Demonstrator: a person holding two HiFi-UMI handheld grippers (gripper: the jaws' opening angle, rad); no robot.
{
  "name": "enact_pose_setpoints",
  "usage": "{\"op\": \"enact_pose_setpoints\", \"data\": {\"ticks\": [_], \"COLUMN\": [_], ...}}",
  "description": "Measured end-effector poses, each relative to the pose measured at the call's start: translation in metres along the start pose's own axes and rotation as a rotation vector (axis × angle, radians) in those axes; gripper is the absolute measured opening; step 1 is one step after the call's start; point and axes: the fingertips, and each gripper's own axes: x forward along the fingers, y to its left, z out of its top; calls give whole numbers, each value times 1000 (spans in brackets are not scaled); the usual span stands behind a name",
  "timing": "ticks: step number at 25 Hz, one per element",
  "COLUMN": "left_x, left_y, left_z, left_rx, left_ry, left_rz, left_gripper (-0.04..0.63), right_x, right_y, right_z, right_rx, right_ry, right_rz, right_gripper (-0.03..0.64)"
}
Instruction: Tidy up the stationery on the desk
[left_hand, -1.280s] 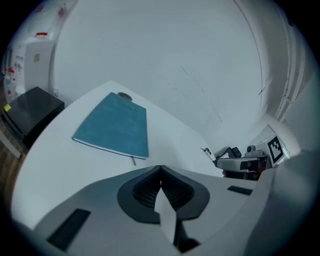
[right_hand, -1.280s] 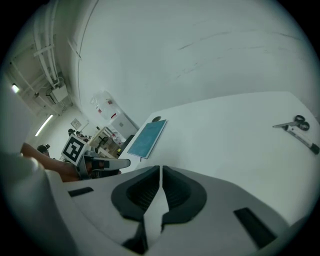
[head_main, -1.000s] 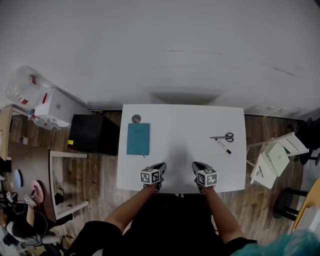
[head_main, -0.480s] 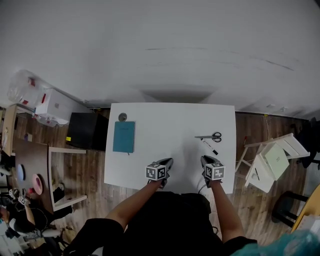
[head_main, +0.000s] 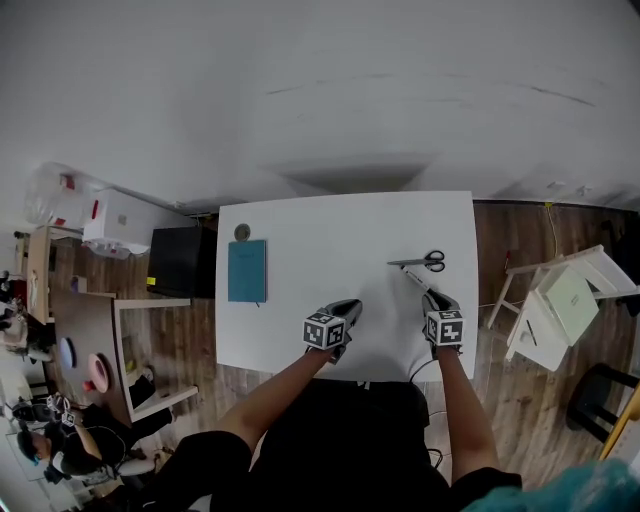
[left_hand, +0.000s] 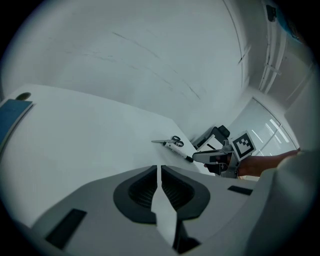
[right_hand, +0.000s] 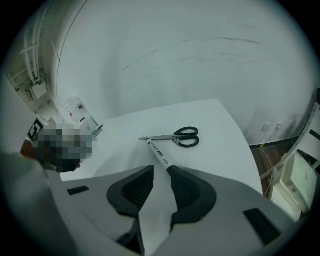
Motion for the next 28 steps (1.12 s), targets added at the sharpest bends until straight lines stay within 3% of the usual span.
{"op": "enact_pose_setpoints", "data": {"ticks": [11, 18, 28], "left_x": [92, 135, 160], "left_y": [-25, -32, -42], "left_z": [67, 61, 58], "left_rx": [144, 199, 259], "left_ry": [98, 215, 251], "left_rz": [-60, -84, -100], "left_gripper": [20, 71, 75], "right_x": [3, 3, 4], "right_y": [-28, -37, -38], "right_z": [-9, -19, -29], "right_rx": [38, 105, 161], "right_ry": [-2, 6, 3], "right_rz": [-52, -50, -40], "right_gripper": [121, 120, 117]}}
